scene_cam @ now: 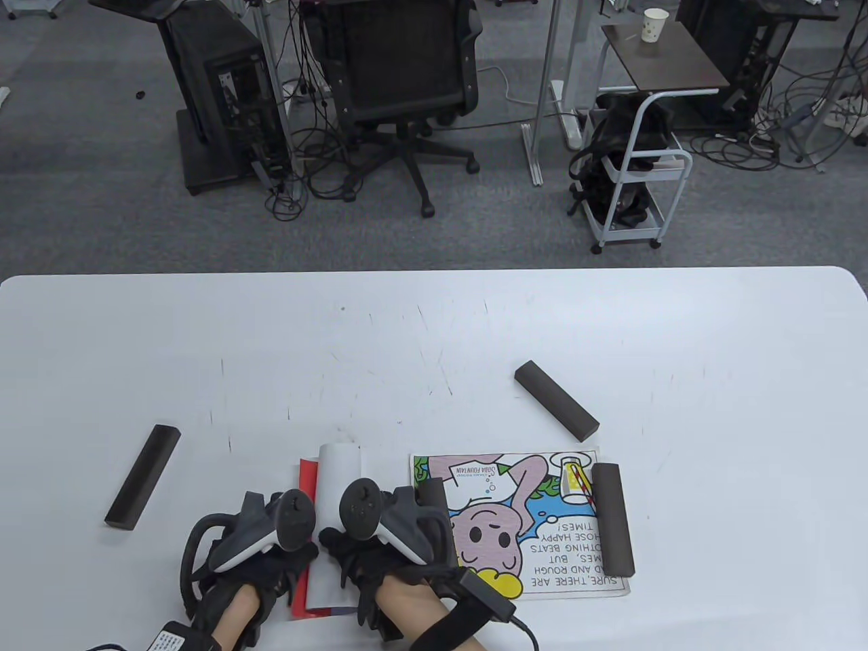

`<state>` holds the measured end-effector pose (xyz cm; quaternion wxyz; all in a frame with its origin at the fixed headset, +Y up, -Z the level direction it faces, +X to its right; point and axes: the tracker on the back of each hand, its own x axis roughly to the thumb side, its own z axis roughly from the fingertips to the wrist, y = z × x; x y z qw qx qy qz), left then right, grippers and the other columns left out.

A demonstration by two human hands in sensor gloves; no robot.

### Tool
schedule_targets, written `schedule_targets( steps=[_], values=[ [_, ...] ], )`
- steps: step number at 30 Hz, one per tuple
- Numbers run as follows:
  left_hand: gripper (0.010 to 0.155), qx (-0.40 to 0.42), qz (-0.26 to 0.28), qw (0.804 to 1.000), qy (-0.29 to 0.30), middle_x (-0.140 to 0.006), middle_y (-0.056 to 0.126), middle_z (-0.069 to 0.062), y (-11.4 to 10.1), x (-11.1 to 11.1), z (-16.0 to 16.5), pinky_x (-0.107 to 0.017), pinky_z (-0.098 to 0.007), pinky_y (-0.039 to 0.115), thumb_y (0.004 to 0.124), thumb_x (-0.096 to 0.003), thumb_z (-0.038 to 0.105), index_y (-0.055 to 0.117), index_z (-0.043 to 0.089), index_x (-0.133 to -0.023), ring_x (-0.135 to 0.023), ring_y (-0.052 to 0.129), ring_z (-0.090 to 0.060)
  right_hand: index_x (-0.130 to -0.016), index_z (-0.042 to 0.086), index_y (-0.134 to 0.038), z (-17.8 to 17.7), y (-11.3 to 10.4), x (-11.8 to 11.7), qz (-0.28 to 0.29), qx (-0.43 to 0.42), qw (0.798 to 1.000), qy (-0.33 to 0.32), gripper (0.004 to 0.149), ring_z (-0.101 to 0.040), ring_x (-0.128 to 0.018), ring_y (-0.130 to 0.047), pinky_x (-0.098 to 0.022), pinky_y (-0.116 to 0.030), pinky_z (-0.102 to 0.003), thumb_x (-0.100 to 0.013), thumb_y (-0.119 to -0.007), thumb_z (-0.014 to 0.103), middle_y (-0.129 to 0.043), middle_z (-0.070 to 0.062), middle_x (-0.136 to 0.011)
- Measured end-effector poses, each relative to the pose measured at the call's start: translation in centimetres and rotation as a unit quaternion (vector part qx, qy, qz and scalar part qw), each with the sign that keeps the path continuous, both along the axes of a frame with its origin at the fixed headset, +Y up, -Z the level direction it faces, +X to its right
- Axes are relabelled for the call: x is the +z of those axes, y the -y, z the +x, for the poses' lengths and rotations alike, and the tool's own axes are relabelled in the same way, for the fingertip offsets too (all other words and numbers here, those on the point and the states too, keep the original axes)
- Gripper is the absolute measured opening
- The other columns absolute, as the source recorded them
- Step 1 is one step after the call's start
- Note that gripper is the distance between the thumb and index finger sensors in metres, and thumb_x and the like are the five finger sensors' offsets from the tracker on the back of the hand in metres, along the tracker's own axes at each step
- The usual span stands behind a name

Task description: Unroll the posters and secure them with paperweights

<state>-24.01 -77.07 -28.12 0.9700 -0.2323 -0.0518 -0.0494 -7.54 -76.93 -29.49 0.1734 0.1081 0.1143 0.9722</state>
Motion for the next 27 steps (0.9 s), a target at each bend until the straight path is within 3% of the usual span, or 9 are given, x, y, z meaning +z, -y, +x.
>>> schedule_targets(
  steps=[8,12,14,17,18,20,23,25,27],
  values=[
    [0.079,-0.051,-0.012,0.999,0.016,-0.115,0.029,-0.009,1.6,-0.5,-0.4,-0.071,-0.054,0.054,0.063,-0.0359,0.065,0.033,0.039,-0.104,-0.104,0.045,-0.043,-0.102,0.015,-0.033,0.1,-0.8,0.2,0.008,-0.019,0.999,-0.048,0.084,-0.054,-0.088,-0.056,-0.048,-0.070,-0.042,-0.044,-0.072,0.060,-0.038,-0.022,-0.107],
    [0.079,-0.061,-0.020,0.998,0.026,-0.115,0.027,-0.009,1.6,-0.8,-0.7,-0.071,-0.055,0.053,0.063,-0.0341,0.065,0.031,0.043,-0.103,-0.104,0.044,-0.043,-0.101,0.033,-0.041,-0.3,-1.0,0.3,-0.001,-0.073,0.989,-0.132,0.061,-0.052,-0.098,-0.029,-0.057,-0.060,-0.045,-0.049,-0.070,0.042,-0.026,-0.004,-0.114],
    [0.079,-0.074,-0.024,0.996,0.036,-0.115,0.027,-0.010,1.5,-1.0,-0.7,-0.072,-0.056,0.052,0.063,-0.0337,0.066,0.030,0.044,-0.102,-0.104,0.043,-0.044,-0.096,0.036,-0.056,-0.6,-1.0,0.4,0.003,-0.071,0.984,-0.162,0.048,-0.046,-0.100,-0.023,-0.059,-0.056,-0.045,-0.050,-0.067,0.032,-0.039,0.005,-0.113],
    [0.079,-0.098,-0.030,0.994,0.049,-0.115,0.026,-0.010,1.4,-1.1,-0.7,-0.072,-0.056,0.051,0.061,-0.0338,0.066,0.027,0.045,-0.102,-0.105,0.041,-0.044,-0.094,0.036,-0.062,-0.9,-1.0,0.5,0.034,-0.068,0.982,-0.174,0.048,-0.041,-0.101,-0.027,-0.061,-0.055,-0.046,-0.047,-0.067,0.026,-0.060,0.008,-0.109],
    [0.079,-0.099,-0.031,0.993,0.054,-0.115,0.025,-0.010,1.3,-1.1,-0.7,-0.072,-0.056,0.051,0.060,-0.0340,0.066,0.026,0.045,-0.102,-0.105,0.041,-0.044,-0.095,0.036,-0.059,-1.0,-1.0,0.6,0.040,-0.064,0.982,-0.173,0.052,-0.041,-0.101,-0.027,-0.062,-0.054,-0.046,-0.045,-0.070,0.029,-0.061,0.006,-0.108],
    [0.079,-0.107,-0.038,0.992,0.059,-0.115,0.024,-0.010,1.3,-1.2,-0.8,-0.072,-0.057,0.050,0.059,-0.0343,0.067,0.024,0.046,-0.102,-0.105,0.039,-0.044,-0.100,0.033,-0.049,-1.2,-1.0,0.7,0.055,-0.044,0.984,-0.166,0.064,-0.046,-0.099,-0.032,-0.063,-0.051,-0.048,-0.044,-0.073,0.054,-0.062,-0.002,-0.106],
    [0.079,-0.119,-0.043,0.990,0.069,-0.116,0.022,-0.010,1.1,-1.2,-0.8,-0.073,-0.057,0.049,0.058,-0.0344,0.068,0.022,0.047,-0.101,-0.106,0.038,-0.044,-0.101,0.031,-0.048,-1.8,-1.0,0.9,0.079,0.008,0.982,-0.169,0.072,-0.045,-0.096,-0.037,-0.065,-0.048,-0.048,-0.041,-0.078,0.057,-0.057,-0.003,-0.103],
    [0.079,-0.130,-0.041,0.988,0.078,-0.116,0.022,-0.009,1.1,-1.2,-0.7,-0.073,-0.057,0.049,0.056,-0.0344,0.069,0.021,0.047,-0.101,-0.106,0.038,-0.045,-0.099,0.032,-0.053,-1.9,-1.0,0.9,0.072,0.027,0.980,-0.182,0.063,-0.044,-0.097,-0.036,-0.066,-0.049,-0.048,-0.044,-0.076,0.051,-0.056,-0.001,-0.106],
    [0.079,-0.137,-0.042,0.986,0.082,-0.116,0.021,-0.009,1.1,-1.2,-0.7,-0.073,-0.057,0.048,0.055,-0.0345,0.070,0.020,0.047,-0.101,-0.106,0.037,-0.045,-0.097,0.035,-0.060,-1.8,-1.0,0.8,0.060,0.013,0.982,-0.181,0.055,-0.046,-0.099,-0.032,-0.066,-0.048,-0.050,-0.044,-0.074,0.034,-0.058,0.000,-0.109]
  ],
)
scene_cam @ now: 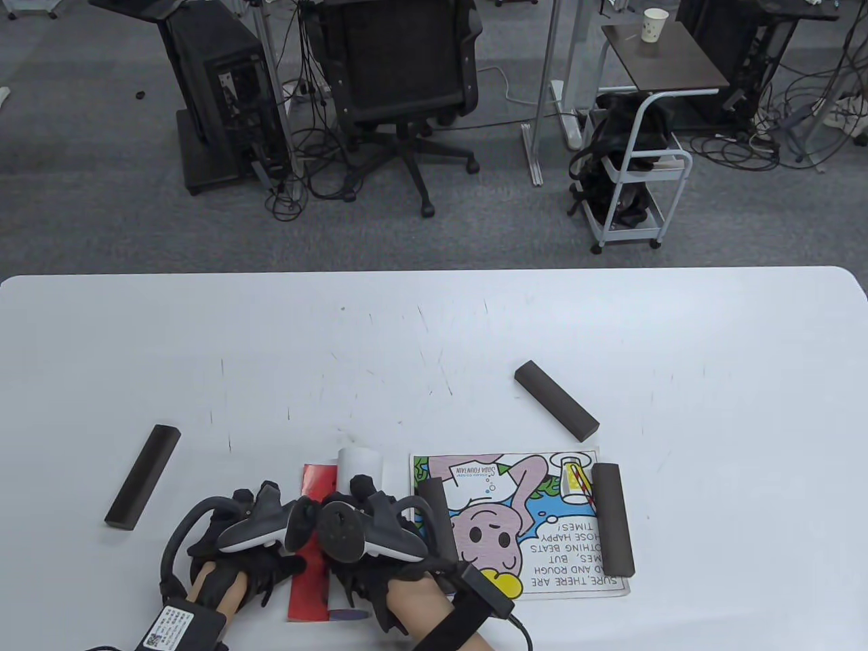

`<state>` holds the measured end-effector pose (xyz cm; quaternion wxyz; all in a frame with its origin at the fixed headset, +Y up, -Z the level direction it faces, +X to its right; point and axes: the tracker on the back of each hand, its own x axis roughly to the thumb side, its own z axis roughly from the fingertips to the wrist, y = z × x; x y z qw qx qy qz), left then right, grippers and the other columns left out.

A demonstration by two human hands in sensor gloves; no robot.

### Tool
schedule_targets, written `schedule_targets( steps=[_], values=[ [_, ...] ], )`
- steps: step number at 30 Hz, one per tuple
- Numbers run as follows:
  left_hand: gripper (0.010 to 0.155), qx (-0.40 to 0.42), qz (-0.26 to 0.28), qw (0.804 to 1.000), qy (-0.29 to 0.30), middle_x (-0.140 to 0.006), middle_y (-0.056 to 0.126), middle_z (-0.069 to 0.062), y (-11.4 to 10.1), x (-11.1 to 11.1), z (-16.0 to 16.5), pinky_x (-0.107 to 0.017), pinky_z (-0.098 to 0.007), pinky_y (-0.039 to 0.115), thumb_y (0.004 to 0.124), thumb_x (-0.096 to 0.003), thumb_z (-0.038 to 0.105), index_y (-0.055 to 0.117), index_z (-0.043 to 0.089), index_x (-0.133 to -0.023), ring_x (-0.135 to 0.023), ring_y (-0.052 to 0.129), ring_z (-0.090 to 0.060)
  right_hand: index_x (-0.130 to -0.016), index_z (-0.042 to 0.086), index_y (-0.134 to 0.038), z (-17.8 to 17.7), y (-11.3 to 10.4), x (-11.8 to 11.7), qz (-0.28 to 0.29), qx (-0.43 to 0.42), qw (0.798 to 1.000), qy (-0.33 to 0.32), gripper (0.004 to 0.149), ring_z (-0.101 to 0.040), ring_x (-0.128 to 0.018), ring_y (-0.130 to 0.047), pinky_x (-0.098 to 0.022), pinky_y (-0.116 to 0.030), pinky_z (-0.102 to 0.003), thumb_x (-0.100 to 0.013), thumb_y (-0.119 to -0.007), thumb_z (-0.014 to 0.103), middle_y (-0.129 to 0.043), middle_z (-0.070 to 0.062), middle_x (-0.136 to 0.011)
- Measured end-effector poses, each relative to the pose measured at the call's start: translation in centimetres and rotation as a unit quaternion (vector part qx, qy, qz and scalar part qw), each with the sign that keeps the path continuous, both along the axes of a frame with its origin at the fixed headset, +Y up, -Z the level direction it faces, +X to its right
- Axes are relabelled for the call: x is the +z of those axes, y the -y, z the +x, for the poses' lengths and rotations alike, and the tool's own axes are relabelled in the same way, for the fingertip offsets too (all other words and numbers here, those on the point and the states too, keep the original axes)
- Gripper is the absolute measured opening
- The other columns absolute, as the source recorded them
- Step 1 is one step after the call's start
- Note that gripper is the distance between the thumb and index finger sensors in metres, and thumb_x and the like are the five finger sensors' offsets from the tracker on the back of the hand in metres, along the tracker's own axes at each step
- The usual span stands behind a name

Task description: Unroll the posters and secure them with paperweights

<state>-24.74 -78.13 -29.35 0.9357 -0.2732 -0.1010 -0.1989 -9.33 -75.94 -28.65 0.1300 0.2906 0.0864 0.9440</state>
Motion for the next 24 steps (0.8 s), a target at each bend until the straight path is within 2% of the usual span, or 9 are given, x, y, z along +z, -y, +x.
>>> schedule_targets(
  steps=[1,3,5,6,9,10,13,16,24],
  values=[
    [0.079,-0.002,0.001,1.000,0.003,-0.116,0.021,-0.009,0.0,0.0,0.0,-0.073,-0.057,0.048,0.054,-0.0344,0.070,0.019,0.047,-0.101,-0.106,0.037,-0.045,-0.094,0.036,-0.064,0.3,-0.1,-0.1,-0.010,-0.009,1.000,0.004,0.046,-0.047,-0.099,-0.033,-0.066,-0.049,-0.051,-0.049,-0.068,0.037,-0.060,0.002,-0.109],
    [0.079,-0.009,0.001,1.000,0.005,-0.116,0.020,-0.009,-0.1,0.0,0.0,-0.073,-0.058,0.048,0.053,-0.0344,0.071,0.019,0.047,-0.101,-0.106,0.037,-0.046,-0.092,0.035,-0.068,0.9,-0.2,-0.4,-0.016,-0.018,0.999,0.025,0.043,-0.051,-0.098,-0.036,-0.065,-0.052,-0.053,-0.050,-0.067,0.035,-0.064,0.003,-0.109],
    [0.079,-0.011,0.000,1.000,0.007,-0.116,0.021,-0.009,-0.2,0.0,0.0,-0.073,-0.057,0.048,0.053,-0.0344,0.071,0.018,0.047,-0.101,-0.106,0.037,-0.046,-0.092,0.034,-0.069,1.9,-0.4,-0.8,-0.018,-0.022,0.998,0.047,0.049,-0.055,-0.097,-0.039,-0.064,-0.055,-0.055,-0.044,-0.071,0.031,-0.065,0.002,-0.109],
    [0.079,-0.012,-0.001,1.000,0.007,-0.116,0.020,-0.009,-0.2,0.0,0.0,-0.073,-0.058,0.048,0.053,-0.0345,0.071,0.018,0.047,-0.101,-0.106,0.037,-0.046,-0.093,0.033,-0.069,2.2,-0.4,-0.9,-0.019,-0.025,0.998,0.053,0.045,-0.056,-0.096,-0.041,-0.063,-0.057,-0.056,-0.049,-0.068,0.041,-0.065,0.002,-0.109],
    [0.079,-0.016,-0.002,1.000,0.009,-0.116,0.020,-0.009,-0.2,0.0,0.0,-0.073,-0.057,0.048,0.053,-0.0344,0.071,0.018,0.047,-0.101,-0.106,0.037,-0.046,-0.093,0.032,-0.069,3.2,-0.4,-1.3,-0.038,-0.038,0.996,0.070,0.048,-0.059,-0.094,-0.044,-0.061,-0.060,-0.057,-0.045,-0.071,0.040,-0.064,0.001,-0.110],
    [0.079,-0.017,-0.002,1.000,0.010,-0.116,0.020,-0.009,-0.2,0.0,0.0,-0.073,-0.057,0.048,0.052,-0.0343,0.071,0.017,0.047,-0.101,-0.106,0.037,-0.046,-0.093,0.032,-0.069,3.5,-0.4,-1.4,-0.042,-0.041,0.995,0.075,0.047,-0.059,-0.094,-0.045,-0.061,-0.062,-0.057,-0.048,-0.069,0.045,-0.064,0.001,-0.110],
    [0.079,-0.017,-0.006,1.000,0.008,-0.116,0.020,-0.009,-0.2,0.0,-0.1,-0.073,-0.058,0.048,0.052,-0.0345,0.071,0.016,0.047,-0.101,-0.106,0.037,-0.046,-0.095,0.031,-0.067,4.0,-0.4,-1.6,-0.052,-0.056,0.994,0.084,0.054,-0.061,-0.092,-0.048,-0.059,-0.065,-0.057,-0.044,-0.071,0.050,-0.062,-0.001,-0.111],
    [0.079,-0.031,-0.009,0.999,0.008,-0.116,0.020,-0.008,-0.3,0.0,-0.5,-0.073,-0.058,0.049,0.051,-0.0346,0.071,0.015,0.047,-0.101,-0.106,0.037,-0.047,-0.097,0.032,-0.061,4.0,-0.2,-1.5,-0.069,-0.060,0.993,0.078,0.061,-0.060,-0.092,-0.051,-0.059,-0.067,-0.055,-0.044,-0.070,0.061,-0.058,-0.001,-0.112],
    [0.079,-0.052,-0.020,0.998,-0.011,-0.116,0.019,-0.008,-0.4,0.1,-3.8,-0.073,-0.058,0.049,0.051,-0.0344,0.071,0.014,0.048,-0.100,-0.107,0.038,-0.046,-0.101,0.040,-0.047,1.2,0.3,-0.4,-0.106,-0.070,0.992,0.000,0.063,-0.053,-0.094,-0.045,-0.063,-0.065,-0.046,-0.045,-0.070,0.059,-0.046,-0.001,-0.113]
  ],
)
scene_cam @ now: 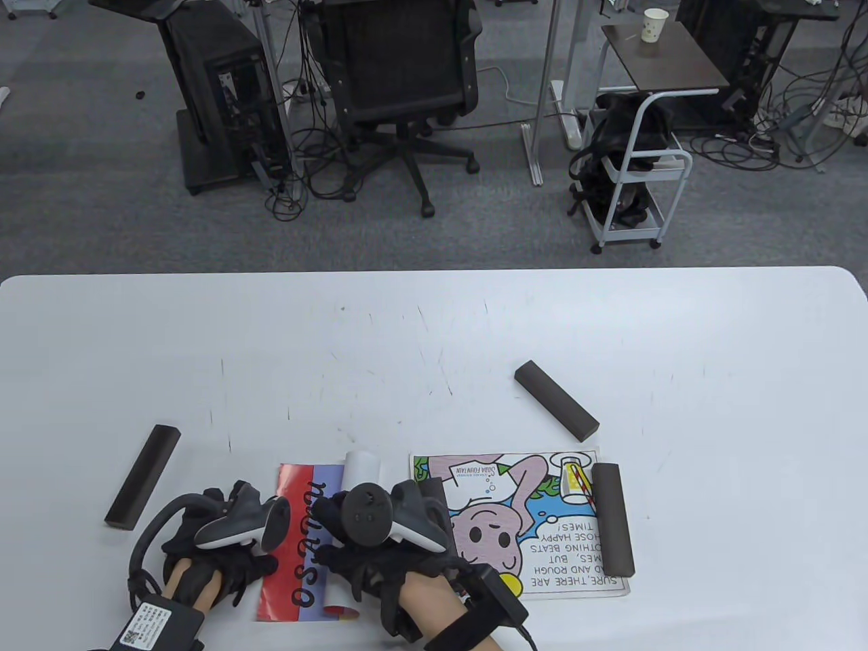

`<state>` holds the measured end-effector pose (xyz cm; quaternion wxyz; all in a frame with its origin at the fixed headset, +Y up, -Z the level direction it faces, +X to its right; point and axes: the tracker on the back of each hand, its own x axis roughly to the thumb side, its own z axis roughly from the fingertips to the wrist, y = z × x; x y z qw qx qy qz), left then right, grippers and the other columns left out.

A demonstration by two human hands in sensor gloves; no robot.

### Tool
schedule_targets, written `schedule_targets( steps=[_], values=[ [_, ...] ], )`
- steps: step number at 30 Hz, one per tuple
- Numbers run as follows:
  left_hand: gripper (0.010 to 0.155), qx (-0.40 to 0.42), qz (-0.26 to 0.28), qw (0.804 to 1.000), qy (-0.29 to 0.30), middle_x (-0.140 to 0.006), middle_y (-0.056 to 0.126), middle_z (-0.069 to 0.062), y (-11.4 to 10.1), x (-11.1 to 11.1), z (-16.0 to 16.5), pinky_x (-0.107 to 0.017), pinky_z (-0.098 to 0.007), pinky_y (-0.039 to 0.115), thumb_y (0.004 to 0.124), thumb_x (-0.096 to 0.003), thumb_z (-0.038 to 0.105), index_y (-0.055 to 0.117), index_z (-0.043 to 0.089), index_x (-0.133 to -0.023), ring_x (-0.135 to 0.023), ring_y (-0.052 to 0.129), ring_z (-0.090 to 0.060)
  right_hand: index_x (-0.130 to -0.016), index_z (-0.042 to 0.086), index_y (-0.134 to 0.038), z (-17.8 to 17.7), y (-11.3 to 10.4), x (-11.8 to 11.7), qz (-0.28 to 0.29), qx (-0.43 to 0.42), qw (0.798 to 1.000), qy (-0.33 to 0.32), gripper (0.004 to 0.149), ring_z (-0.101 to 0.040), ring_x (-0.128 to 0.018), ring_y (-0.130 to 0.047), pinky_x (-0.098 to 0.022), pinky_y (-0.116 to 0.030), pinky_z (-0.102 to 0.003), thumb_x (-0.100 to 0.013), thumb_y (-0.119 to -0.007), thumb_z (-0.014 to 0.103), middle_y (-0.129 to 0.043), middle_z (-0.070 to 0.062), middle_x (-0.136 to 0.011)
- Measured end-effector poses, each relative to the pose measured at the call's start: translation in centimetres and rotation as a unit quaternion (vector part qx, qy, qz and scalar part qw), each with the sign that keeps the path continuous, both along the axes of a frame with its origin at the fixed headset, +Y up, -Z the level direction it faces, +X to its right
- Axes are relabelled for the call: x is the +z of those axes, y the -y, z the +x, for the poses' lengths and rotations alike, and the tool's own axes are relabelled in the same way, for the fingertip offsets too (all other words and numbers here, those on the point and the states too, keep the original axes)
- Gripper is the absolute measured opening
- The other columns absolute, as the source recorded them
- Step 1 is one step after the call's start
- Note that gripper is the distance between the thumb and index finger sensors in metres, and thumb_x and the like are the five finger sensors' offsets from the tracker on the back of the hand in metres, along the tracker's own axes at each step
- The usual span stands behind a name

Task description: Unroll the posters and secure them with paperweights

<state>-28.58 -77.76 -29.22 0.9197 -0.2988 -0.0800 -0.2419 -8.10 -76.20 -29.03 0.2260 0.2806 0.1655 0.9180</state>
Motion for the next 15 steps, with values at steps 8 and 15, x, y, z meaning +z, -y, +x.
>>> schedule_targets(
  steps=[8,15],
  values=[
    [0.078,-0.005,-0.007,1.000,-0.027,-0.116,0.019,-0.008,0.1,0.1,-2.7,-0.073,-0.058,0.049,0.051,-0.0340,0.071,0.012,0.048,-0.098,-0.107,0.039,-0.046,-0.092,0.032,-0.071,-2.3,0.3,0.8,0.063,0.024,0.998,-0.005,0.056,-0.044,-0.093,-0.039,-0.066,-0.050,-0.047,-0.043,-0.072,0.059,-0.051,0.002,-0.110],
    [0.078,-0.012,-0.007,1.000,-0.024,-0.116,0.019,-0.007,0.1,0.0,-2.7,-0.073,-0.057,0.050,0.051,-0.0338,0.071,0.012,0.048,-0.098,-0.106,0.039,-0.046,-0.090,0.035,-0.066,-2.5,-0.7,1.1,0.117,0.082,0.989,-0.027,0.053,-0.045,-0.100,-0.027,-0.071,-0.041,-0.057,-0.042,-0.079,0.053,-0.058,0.000,-0.110]
  ],
)
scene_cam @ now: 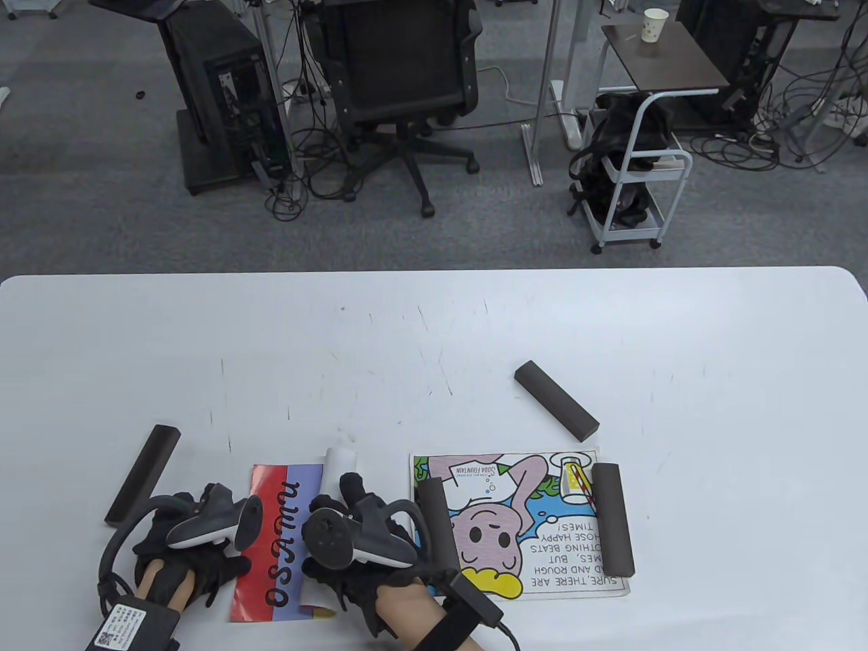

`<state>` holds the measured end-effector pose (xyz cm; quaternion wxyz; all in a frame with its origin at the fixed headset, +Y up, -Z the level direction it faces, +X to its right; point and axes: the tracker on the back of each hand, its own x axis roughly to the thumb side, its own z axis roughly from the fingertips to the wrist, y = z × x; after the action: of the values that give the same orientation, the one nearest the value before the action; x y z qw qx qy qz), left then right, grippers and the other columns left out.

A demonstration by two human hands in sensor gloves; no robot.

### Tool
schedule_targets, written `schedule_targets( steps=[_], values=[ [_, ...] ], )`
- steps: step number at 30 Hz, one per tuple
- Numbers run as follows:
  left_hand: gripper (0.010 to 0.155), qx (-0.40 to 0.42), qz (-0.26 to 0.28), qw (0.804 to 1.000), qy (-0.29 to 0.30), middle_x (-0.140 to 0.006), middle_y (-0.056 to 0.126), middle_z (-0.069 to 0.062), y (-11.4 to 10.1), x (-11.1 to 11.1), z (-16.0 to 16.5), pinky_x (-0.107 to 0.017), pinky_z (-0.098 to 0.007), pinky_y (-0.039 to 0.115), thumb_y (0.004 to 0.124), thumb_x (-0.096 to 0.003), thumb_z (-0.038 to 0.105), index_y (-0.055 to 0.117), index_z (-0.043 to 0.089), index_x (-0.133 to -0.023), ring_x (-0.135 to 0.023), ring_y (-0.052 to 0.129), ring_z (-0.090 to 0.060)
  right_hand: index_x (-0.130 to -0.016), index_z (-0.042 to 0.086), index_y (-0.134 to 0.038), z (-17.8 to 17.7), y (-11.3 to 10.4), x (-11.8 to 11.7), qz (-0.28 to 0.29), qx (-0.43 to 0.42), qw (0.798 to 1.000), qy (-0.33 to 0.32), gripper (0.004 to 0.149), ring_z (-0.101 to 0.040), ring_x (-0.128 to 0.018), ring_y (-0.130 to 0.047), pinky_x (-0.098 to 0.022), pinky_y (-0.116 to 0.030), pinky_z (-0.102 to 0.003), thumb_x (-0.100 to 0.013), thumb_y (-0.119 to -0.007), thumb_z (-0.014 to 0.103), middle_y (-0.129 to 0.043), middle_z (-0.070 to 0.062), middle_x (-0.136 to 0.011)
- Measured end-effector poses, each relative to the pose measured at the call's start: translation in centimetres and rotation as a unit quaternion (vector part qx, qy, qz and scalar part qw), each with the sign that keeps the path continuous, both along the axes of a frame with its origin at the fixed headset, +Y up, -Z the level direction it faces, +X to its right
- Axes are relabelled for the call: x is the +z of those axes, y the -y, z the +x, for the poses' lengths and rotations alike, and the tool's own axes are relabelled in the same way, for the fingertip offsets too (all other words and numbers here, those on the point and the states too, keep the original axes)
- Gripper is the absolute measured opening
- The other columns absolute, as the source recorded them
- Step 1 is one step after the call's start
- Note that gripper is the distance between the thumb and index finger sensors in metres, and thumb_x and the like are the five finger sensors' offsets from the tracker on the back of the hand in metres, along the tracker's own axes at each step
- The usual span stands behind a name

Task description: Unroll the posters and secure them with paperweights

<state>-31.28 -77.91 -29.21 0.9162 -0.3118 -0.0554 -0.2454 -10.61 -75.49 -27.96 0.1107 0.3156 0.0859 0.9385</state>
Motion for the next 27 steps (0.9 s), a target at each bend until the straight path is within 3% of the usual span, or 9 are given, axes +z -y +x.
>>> schedule_targets(
  steps=[2,4,5,7,13,18,19,23,27],
  values=[
    [0.078,-0.001,0.000,1.000,0.000,-0.116,0.019,-0.007,-0.1,0.0,0.1,-0.073,-0.057,0.050,0.051,-0.0338,0.071,0.012,0.049,-0.098,-0.106,0.040,-0.046,-0.098,0.037,-0.051,0.3,-0.2,-0.1,-0.028,0.005,1.000,-0.005,0.062,-0.044,-0.101,-0.026,-0.072,-0.036,-0.059,-0.043,-0.077,0.031,-0.061,0.002,-0.110],
    [0.079,-0.004,-0.001,1.000,-0.001,-0.116,0.019,-0.007,-0.1,0.0,0.1,-0.073,-0.058,0.050,0.051,-0.0337,0.071,0.012,0.048,-0.098,-0.106,0.040,-0.047,-0.096,0.038,-0.054,0.8,-0.5,-0.4,-0.034,0.003,0.999,0.001,0.049,-0.042,-0.101,-0.030,-0.072,-0.034,-0.060,-0.050,-0.067,0.029,-0.068,0.006,-0.106],
    [0.079,-0.008,0.000,1.000,0.000,-0.116,0.019,-0.007,-0.1,0.0,0.0,-0.073,-0.058,0.050,0.051,-0.0336,0.071,0.012,0.048,-0.098,-0.106,0.040,-0.047,-0.095,0.037,-0.060,1.2,-0.7,-0.5,-0.029,-0.004,1.000,0.008,0.056,-0.042,-0.101,-0.033,-0.072,-0.035,-0.060,-0.042,-0.070,0.020,-0.071,0.005,-0.104],
    [0.079,-0.006,-0.002,1.000,-0.003,-0.116,0.019,-0.008,-0.1,0.0,0.0,-0.073,-0.058,0.050,0.051,-0.0335,0.071,0.012,0.048,-0.098,-0.106,0.040,-0.047,-0.094,0.035,-0.064,1.9,-1.1,-0.8,-0.024,-0.012,0.999,0.021,0.045,-0.042,-0.100,-0.036,-0.071,-0.035,-0.060,-0.049,-0.066,0.032,-0.074,0.002,-0.102],
    [0.079,-0.008,-0.003,1.000,-0.004,-0.116,0.019,-0.007,-0.2,-0.2,-0.2,-0.073,-0.058,0.050,0.051,-0.0335,0.071,0.012,0.048,-0.098,-0.106,0.040,-0.047,-0.093,0.031,-0.070,3.8,-2.1,-1.6,-0.005,-0.002,0.998,0.067,0.058,-0.039,-0.095,-0.045,-0.070,-0.037,-0.060,-0.041,-0.076,0.056,-0.075,-0.008,-0.094],
    [0.079,-0.008,-0.003,1.000,-0.008,-0.116,0.019,-0.007,-0.2,-0.5,-0.6,-0.073,-0.058,0.050,0.051,-0.0334,0.071,0.012,0.049,-0.098,-0.107,0.040,-0.047,-0.089,0.035,-0.075,4.6,-2.2,-1.8,0.004,0.085,0.995,0.053,0.052,-0.041,-0.099,-0.040,-0.071,-0.038,-0.060,-0.041,-0.081,0.053,-0.066,-0.002,-0.105],
    [0.079,-0.008,-0.004,1.000,-0.008,-0.116,0.019,-0.007,-0.2,-0.6,-0.7,-0.073,-0.058,0.050,0.051,-0.0334,0.071,0.012,0.049,-0.098,-0.107,0.040,-0.047,-0.091,0.036,-0.072,4.8,-2.1,-1.8,-0.008,0.085,0.995,0.048,0.051,-0.043,-0.100,-0.037,-0.071,-0.039,-0.060,-0.041,-0.081,0.042,-0.065,-0.001,-0.107],
    [0.079,-0.007,-0.004,1.000,-0.011,-0.116,0.020,-0.007,-0.2,-0.9,-1.1,-0.073,-0.058,0.050,0.052,-0.0331,0.071,0.013,0.049,-0.098,-0.107,0.041,-0.046,-0.092,0.034,-0.068,5.6,-1.3,-1.9,-0.037,0.075,0.995,0.054,0.044,-0.042,-0.102,-0.038,-0.071,-0.040,-0.060,-0.048,-0.069,0.034,-0.073,0.000,-0.105],
    [0.079,-0.011,-0.005,1.000,-0.010,-0.116,0.020,-0.007,-0.2,-1.2,-1.3,-0.073,-0.058,0.050,0.052,-0.0332,0.071,0.012,0.049,-0.098,-0.107,0.040,-0.046,-0.096,0.029,-0.061,6.2,-1.0,-2.0,-0.045,0.045,0.996,0.063,0.051,-0.041,-0.100,-0.043,-0.070,-0.040,-0.060,-0.047,-0.066,0.044,-0.085,-0.004,-0.095]
  ],
)
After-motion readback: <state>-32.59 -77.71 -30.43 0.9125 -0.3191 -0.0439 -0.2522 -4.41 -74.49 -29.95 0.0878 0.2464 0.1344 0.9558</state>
